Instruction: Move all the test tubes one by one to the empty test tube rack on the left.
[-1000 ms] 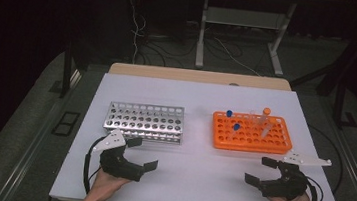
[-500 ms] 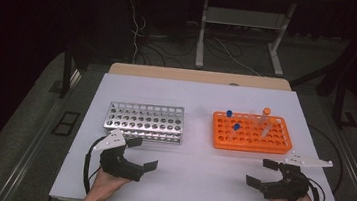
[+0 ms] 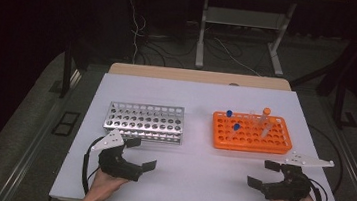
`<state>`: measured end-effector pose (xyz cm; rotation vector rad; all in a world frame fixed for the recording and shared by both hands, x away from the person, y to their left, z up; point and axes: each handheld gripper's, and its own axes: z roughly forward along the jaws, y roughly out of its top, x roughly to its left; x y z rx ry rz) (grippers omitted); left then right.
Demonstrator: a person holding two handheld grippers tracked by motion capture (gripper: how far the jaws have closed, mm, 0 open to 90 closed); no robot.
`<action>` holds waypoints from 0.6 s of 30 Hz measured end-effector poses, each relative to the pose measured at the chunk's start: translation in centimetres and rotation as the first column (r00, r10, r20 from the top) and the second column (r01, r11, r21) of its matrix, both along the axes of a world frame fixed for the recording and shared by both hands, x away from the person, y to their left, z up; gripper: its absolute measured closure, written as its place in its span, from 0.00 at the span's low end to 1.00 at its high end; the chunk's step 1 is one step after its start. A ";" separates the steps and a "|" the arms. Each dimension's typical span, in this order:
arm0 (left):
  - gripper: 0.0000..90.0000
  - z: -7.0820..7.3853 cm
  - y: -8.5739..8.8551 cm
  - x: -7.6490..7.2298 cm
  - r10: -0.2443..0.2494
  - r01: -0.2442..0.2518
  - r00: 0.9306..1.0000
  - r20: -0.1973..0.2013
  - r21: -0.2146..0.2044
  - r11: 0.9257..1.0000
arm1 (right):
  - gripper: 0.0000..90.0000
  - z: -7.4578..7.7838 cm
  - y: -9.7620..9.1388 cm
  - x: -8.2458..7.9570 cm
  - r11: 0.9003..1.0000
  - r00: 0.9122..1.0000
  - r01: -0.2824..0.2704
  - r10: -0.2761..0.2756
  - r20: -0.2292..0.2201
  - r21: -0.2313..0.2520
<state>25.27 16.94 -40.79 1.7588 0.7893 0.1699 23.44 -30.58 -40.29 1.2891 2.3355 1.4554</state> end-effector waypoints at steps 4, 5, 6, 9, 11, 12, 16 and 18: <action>0.00 0.0 0.1 0.0 0.002 -0.002 1.000 -0.001 -0.002 1.000 | 0.00 0.3 0.2 0.3 1.000 1.000 -0.007 0.007 -0.003 -0.011; 0.00 0.0 0.1 0.0 0.003 -0.003 1.000 -0.001 -0.003 1.000 | 0.00 0.5 0.3 0.4 1.000 1.000 -0.009 0.009 -0.005 -0.012; 0.00 -0.1 0.1 0.0 0.004 -0.004 1.000 -0.001 -0.002 1.000 | 0.00 0.6 0.4 0.5 1.000 1.000 -0.014 0.014 -0.004 -0.014; 0.00 -0.1 0.2 0.0 0.006 -0.006 1.000 -0.001 -0.003 1.000 | 0.00 1.0 0.8 0.9 0.999 1.000 -0.028 0.028 -0.003 -0.026; 0.00 -0.1 0.2 0.0 0.010 -0.010 1.000 -0.001 -0.005 1.000 | 0.00 1.2 1.0 1.2 0.999 0.999 -0.035 0.035 -0.008 -0.032; 0.00 -0.1 0.3 0.0 0.010 -0.010 1.000 -0.001 -0.007 1.000 | 0.00 1.3 1.1 1.4 0.999 0.999 -0.039 0.038 -0.010 -0.036; 0.00 -0.1 0.3 0.0 0.011 -0.011 1.000 -0.003 -0.006 1.000 | 0.00 1.8 1.6 2.0 0.997 0.999 -0.053 0.053 -0.012 -0.052; 0.00 -0.1 0.3 0.0 0.011 -0.011 1.000 -0.004 -0.005 1.000 | 0.00 1.9 1.7 2.1 0.997 0.998 -0.057 0.056 -0.015 -0.056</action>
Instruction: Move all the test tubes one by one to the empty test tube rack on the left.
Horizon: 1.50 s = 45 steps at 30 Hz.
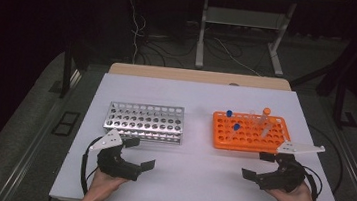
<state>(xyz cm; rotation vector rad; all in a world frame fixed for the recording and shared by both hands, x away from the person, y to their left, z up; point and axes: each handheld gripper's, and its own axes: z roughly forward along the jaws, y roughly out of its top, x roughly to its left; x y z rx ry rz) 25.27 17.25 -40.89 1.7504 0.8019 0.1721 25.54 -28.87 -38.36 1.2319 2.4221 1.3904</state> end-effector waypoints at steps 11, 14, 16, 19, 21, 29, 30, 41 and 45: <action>0.00 0.0 0.0 0.0 -0.001 0.001 1.000 0.000 0.006 1.000 | 0.00 0.8 0.6 1.5 0.999 1.000 -0.021 0.021 -0.014 -0.028; 0.00 0.0 0.0 0.0 0.000 0.000 1.000 0.000 0.006 1.000 | 0.00 1.1 0.6 2.1 0.999 1.000 -0.022 0.022 -0.022 -0.037; 0.00 0.0 0.0 0.0 0.001 -0.001 1.000 0.000 0.005 1.000 | 0.00 1.1 0.6 2.2 0.999 0.999 -0.025 0.024 -0.022 -0.040; 0.00 -0.1 -0.1 0.0 -0.002 0.002 1.000 -0.003 0.006 1.000 | 0.00 1.2 0.7 3.1 0.999 0.999 -0.025 0.024 -0.029 -0.048; 0.00 -0.1 -0.1 0.0 -0.002 0.002 1.000 -0.003 0.006 1.000 | 0.00 1.3 0.7 3.3 0.998 0.999 -0.024 0.022 -0.030 -0.051; 0.00 -0.1 -0.1 0.0 0.000 0.000 1.000 -0.003 0.004 1.000 | 0.00 1.5 1.2 5.0 0.998 0.999 -0.024 0.022 -0.038 -0.063; 0.00 -0.1 0.0 0.0 0.000 0.000 1.000 -0.003 0.007 1.000 | 0.00 1.5 1.3 5.2 0.998 0.999 -0.025 0.023 -0.039 -0.064; 0.00 -0.1 -0.1 0.0 -0.002 0.002 1.000 -0.007 0.006 1.000 | 0.00 1.1 1.9 6.8 0.998 0.998 -0.012 0.009 -0.056 -0.054; 0.00 -0.1 -0.1 0.0 -0.004 0.004 1.000 -0.007 0.007 1.000 | 0.00 1.0 2.3 7.2 0.998 0.998 -0.011 0.007 -0.057 -0.060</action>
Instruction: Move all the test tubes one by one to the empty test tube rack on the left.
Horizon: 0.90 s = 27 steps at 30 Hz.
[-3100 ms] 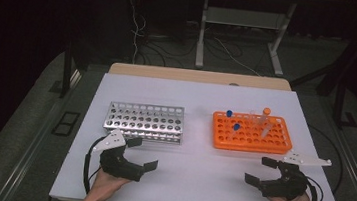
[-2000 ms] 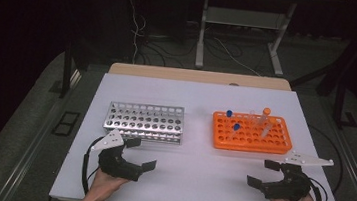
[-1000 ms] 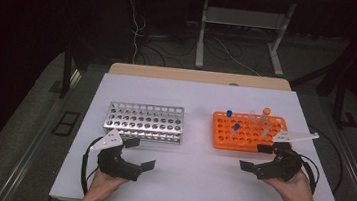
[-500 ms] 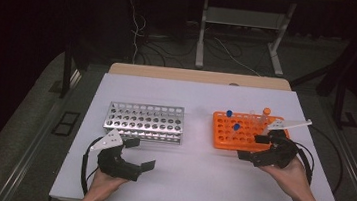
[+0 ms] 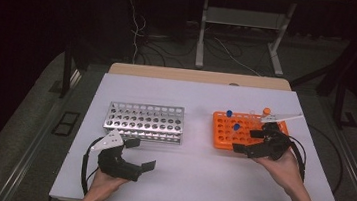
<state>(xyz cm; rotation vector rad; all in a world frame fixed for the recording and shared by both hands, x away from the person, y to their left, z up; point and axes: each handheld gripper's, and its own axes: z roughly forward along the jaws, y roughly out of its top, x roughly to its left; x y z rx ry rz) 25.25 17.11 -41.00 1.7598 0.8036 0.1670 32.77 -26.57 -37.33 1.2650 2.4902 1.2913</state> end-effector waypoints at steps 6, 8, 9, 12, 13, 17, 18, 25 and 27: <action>0.00 0.0 0.0 0.0 -0.002 0.002 1.000 0.002 0.001 1.000 | 0.00 -0.3 0.6 0.6 1.000 1.000 0.004 -0.004 -0.003 -0.010; 0.00 0.0 0.0 0.0 -0.001 0.001 1.000 0.001 0.001 1.000 | 0.00 -0.5 0.8 0.8 1.000 1.000 0.010 -0.010 -0.004 -0.013; 0.00 0.0 0.0 0.0 -0.001 0.001 1.000 0.001 0.001 1.000 | 0.00 -0.5 0.8 0.8 1.000 1.000 0.010 -0.010 -0.004 -0.013; 0.00 0.0 0.0 0.0 -0.001 0.001 1.000 0.000 0.000 1.000 | 0.05 -0.8 0.9 1.1 1.000 1.000 0.013 -0.013 -0.004 -0.006; 0.00 0.0 0.0 0.0 -0.001 0.001 1.000 0.000 0.000 1.000 | 0.08 -0.8 0.9 1.2 1.000 1.000 0.017 -0.017 -0.003 -0.011; 0.00 0.0 0.0 0.0 -0.002 0.002 1.000 0.001 0.001 1.000 | 0.23 -1.0 1.1 1.4 1.000 1.000 0.028 -0.028 0.010 -0.003; 0.00 0.0 0.0 0.0 -0.003 0.003 1.000 0.001 0.002 1.000 | 0.27 -1.1 1.1 1.5 1.000 0.999 0.030 -0.030 0.014 -0.003; 0.00 0.0 0.0 0.0 -0.001 0.001 1.000 0.002 0.002 1.000 | 0.47 -1.4 1.3 1.7 0.999 0.998 0.050 -0.050 0.047 -0.004; 0.00 0.0 0.0 0.0 0.000 0.000 1.000 0.003 0.001 1.000 | 0.51 -1.4 1.4 1.8 0.998 0.997 0.058 -0.057 0.051 -0.007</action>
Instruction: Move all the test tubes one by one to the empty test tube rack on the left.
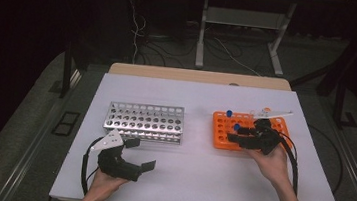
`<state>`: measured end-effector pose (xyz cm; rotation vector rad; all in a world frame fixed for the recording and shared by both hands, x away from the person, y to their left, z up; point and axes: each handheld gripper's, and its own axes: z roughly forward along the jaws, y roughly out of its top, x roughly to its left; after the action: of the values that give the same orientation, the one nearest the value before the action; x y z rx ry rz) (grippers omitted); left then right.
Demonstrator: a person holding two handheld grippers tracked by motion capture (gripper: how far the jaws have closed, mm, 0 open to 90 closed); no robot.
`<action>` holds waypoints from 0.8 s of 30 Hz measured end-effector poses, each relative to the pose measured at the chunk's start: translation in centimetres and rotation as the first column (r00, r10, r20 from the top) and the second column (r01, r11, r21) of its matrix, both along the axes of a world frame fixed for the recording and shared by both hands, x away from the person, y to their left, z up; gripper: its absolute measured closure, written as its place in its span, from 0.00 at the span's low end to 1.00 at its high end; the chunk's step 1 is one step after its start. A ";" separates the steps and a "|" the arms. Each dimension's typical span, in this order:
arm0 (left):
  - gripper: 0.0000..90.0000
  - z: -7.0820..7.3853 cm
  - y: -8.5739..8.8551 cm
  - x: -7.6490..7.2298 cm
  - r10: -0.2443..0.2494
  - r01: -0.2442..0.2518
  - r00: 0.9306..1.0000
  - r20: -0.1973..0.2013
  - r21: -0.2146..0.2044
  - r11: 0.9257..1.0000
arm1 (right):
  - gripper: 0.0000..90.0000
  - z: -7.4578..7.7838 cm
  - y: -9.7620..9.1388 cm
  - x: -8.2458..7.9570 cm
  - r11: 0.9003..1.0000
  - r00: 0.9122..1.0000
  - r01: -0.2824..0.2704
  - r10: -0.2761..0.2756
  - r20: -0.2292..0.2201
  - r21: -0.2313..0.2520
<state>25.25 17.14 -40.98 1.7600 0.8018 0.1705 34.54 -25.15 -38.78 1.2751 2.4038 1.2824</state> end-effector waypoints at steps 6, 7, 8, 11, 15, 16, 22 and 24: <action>0.00 0.0 0.0 0.0 0.000 0.000 1.000 0.000 0.000 1.000 | 0.59 -0.5 0.3 0.2 1.000 1.000 0.005 -0.005 0.004 -0.014; 0.00 0.0 0.0 0.0 0.000 0.000 1.000 0.000 0.000 1.000 | 0.61 -0.5 0.4 0.3 1.000 1.000 0.004 -0.004 0.002 -0.017; 0.00 0.0 0.0 0.0 0.000 0.000 1.000 0.000 0.000 1.000 | 0.63 -0.6 0.5 0.3 1.000 1.000 0.002 -0.001 0.007 -0.022; 0.00 0.0 0.1 0.0 0.000 0.000 1.000 -0.001 0.000 1.000 | 0.71 -0.9 0.9 0.3 0.999 1.000 0.002 -0.001 0.015 -0.047; 0.00 0.0 0.1 0.0 0.001 -0.001 1.000 -0.003 0.000 1.000 | 0.82 -1.2 1.0 0.2 0.996 1.000 0.008 -0.006 0.026 -0.085; 0.00 0.0 0.1 0.0 0.000 0.000 1.000 -0.002 0.001 1.000 | 0.83 -1.2 1.0 0.2 0.996 0.999 0.011 -0.008 0.033 -0.091; 0.00 0.0 0.0 0.0 -0.001 0.001 1.000 -0.004 0.001 1.000 | 0.84 -1.2 1.0 0.0 0.994 0.998 0.002 0.005 0.060 -0.108; 0.00 0.0 0.0 0.0 -0.001 0.001 1.000 -0.004 0.001 1.000 | 0.85 -1.0 1.1 -0.1 0.994 0.997 -0.005 0.013 0.072 -0.108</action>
<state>25.27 17.15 -40.98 1.7626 0.8040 0.1666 34.46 -24.09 -39.76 1.1692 2.3958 1.1623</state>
